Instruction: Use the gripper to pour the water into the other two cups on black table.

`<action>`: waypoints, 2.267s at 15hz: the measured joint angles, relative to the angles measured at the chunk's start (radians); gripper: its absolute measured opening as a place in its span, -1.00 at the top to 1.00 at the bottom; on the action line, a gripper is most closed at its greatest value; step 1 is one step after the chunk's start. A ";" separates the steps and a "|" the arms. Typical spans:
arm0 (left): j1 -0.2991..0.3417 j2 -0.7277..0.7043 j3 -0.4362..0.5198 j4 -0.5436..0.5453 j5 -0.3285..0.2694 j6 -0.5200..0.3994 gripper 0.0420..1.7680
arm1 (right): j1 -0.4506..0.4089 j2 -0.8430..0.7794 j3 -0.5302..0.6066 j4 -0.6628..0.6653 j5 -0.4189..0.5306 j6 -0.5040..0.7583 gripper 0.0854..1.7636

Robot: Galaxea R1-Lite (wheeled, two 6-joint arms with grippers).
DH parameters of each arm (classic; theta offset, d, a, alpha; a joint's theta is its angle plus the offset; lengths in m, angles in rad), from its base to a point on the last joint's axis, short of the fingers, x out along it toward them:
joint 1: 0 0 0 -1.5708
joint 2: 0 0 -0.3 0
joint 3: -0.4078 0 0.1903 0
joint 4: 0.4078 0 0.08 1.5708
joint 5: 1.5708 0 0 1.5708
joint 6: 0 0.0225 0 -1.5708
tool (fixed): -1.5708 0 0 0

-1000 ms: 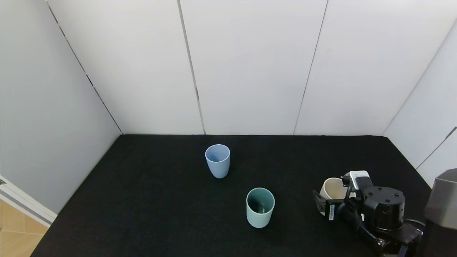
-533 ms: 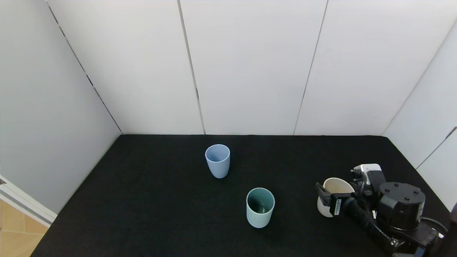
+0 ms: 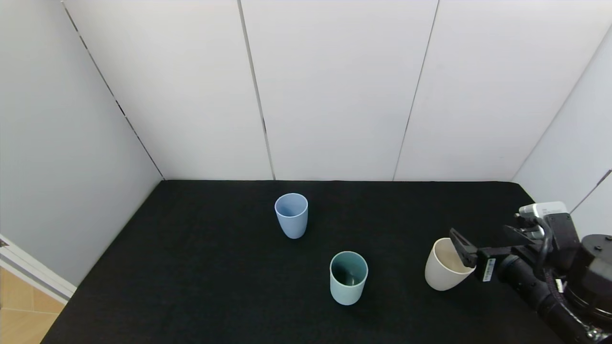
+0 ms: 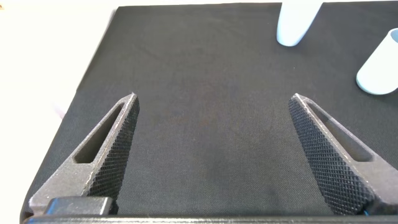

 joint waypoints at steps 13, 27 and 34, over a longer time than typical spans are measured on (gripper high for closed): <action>0.000 0.000 0.000 0.000 -0.001 0.001 -0.94 | -0.020 -0.846 -0.002 0.895 -0.060 0.031 -0.92; 0.000 0.000 0.000 0.000 -0.001 0.001 -0.94 | -0.446 -1.431 0.015 1.296 0.354 0.056 -0.92; 0.000 0.000 0.000 0.000 -0.001 0.001 -0.94 | -0.409 -1.598 0.054 1.400 0.389 0.009 -0.92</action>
